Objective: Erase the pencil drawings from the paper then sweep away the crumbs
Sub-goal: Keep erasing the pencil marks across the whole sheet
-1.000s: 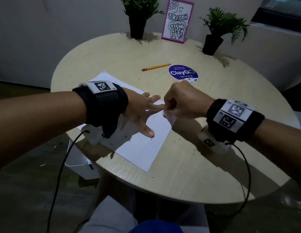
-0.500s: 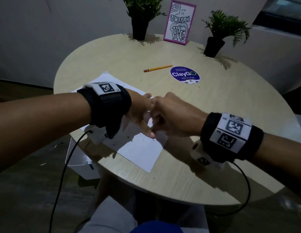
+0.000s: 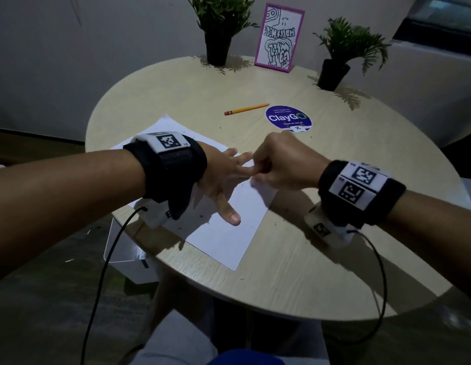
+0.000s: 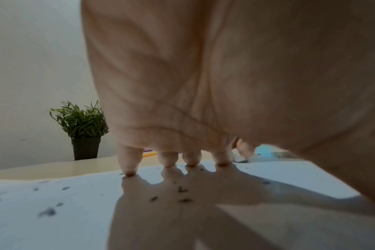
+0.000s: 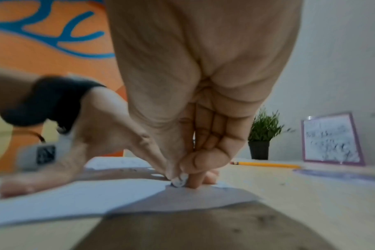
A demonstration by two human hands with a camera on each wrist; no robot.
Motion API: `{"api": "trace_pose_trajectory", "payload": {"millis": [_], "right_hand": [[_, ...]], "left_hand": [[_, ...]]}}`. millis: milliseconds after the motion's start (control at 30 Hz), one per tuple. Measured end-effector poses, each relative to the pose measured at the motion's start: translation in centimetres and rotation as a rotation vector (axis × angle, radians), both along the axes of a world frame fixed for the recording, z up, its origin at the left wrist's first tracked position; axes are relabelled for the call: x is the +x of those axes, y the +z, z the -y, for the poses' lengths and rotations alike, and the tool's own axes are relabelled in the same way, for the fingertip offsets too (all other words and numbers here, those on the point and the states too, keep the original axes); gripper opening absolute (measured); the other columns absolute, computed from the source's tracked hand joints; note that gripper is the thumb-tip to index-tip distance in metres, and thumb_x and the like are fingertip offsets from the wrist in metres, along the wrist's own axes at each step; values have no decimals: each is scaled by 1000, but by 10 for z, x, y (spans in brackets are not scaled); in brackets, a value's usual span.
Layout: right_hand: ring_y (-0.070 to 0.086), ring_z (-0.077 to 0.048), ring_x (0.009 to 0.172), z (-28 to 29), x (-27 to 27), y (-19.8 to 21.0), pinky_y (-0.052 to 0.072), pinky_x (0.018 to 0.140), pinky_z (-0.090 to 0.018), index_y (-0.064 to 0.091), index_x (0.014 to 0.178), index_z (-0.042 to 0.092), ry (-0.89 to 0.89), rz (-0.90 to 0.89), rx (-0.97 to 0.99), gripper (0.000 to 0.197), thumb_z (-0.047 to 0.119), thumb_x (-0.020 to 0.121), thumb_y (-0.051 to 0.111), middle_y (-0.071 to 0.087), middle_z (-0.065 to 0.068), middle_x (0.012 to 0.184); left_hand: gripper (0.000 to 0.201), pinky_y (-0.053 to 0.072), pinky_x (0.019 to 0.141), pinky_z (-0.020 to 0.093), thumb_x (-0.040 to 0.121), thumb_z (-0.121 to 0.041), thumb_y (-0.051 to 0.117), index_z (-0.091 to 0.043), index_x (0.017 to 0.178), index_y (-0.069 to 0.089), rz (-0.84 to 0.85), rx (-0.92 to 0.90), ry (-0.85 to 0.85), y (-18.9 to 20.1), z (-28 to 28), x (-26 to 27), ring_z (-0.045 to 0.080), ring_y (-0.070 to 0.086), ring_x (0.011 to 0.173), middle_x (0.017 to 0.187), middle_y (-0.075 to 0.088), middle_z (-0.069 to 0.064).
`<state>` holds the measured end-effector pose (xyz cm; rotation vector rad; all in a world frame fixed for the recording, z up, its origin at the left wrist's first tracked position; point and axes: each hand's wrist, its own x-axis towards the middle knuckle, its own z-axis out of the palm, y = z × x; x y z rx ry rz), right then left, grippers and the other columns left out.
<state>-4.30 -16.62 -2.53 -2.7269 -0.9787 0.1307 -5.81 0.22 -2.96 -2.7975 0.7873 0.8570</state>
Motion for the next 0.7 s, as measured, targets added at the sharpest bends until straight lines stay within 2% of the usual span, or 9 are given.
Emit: {"api": "trace_pose_trajectory", "payload": {"millis": [67,133,200,233,267,333,400,567,700], "right_hand": [[57,-9,58,1,5,-2,40,55,-25,76,72,9,-60,40,-17,6,12,78,78,64,2,60],[50,-5,53,-15,-17,-2,37,54,-24,72,69,11,24,17,-39,10,3,73,67,51,11,50],[45,-5,51,-27,-42,1,32,52,-17,66,63,18,131,-79,-40,20,-1,69,65,41,18,50],[45,-7,54,-27,-43,1,31,52,-16,66,63,18,150,-85,-41,19,0,69,68,42,20,52],[46,-10,56,-24,-36,2,33,53,-16,69,64,14,141,-63,-37,14,2,70,70,46,19,54],[53,-17,63,-11,-10,0,37,58,-23,74,72,7,29,35,-33,3,6,74,73,62,6,60],[61,-25,76,-3,5,-1,41,63,-27,76,81,5,-78,83,-75,4,7,78,74,68,-6,73],[51,-13,67,-21,-39,-2,39,58,-26,64,64,18,131,-10,-82,18,9,76,74,57,7,66],[57,-11,63,8,-5,-1,37,55,-16,76,71,11,32,25,-87,6,15,75,79,64,7,64]], "left_hand": [[118,13,121,57,69,-74,67,-42,156,-6,-2,19,-1,1,2,-1,22,-16,152,164,-21,-11],[102,22,119,47,64,-77,67,-38,151,29,-57,-3,17,2,2,-1,21,4,152,160,17,-21],[93,31,109,30,36,-89,65,-39,114,61,-132,-22,46,2,0,-1,18,33,142,110,57,-43],[107,34,105,28,21,-92,64,-38,113,63,-144,-43,67,2,-1,-1,18,39,138,102,62,-37],[124,35,107,31,19,-90,69,-33,129,56,-133,-59,87,1,-2,0,20,34,141,120,62,-22],[131,23,119,48,50,-80,75,-36,156,12,-14,-9,55,1,0,0,21,3,153,165,9,-3],[131,10,121,56,62,-76,70,-39,155,-13,8,33,14,0,2,-3,21,-17,152,163,-24,-11],[96,12,121,46,73,-65,74,-39,153,28,-11,3,18,9,4,-8,25,-7,153,164,-9,-10],[127,4,121,52,65,-73,74,-43,155,-11,-11,-15,1,-3,-2,0,19,-20,151,162,-24,-12]]}}
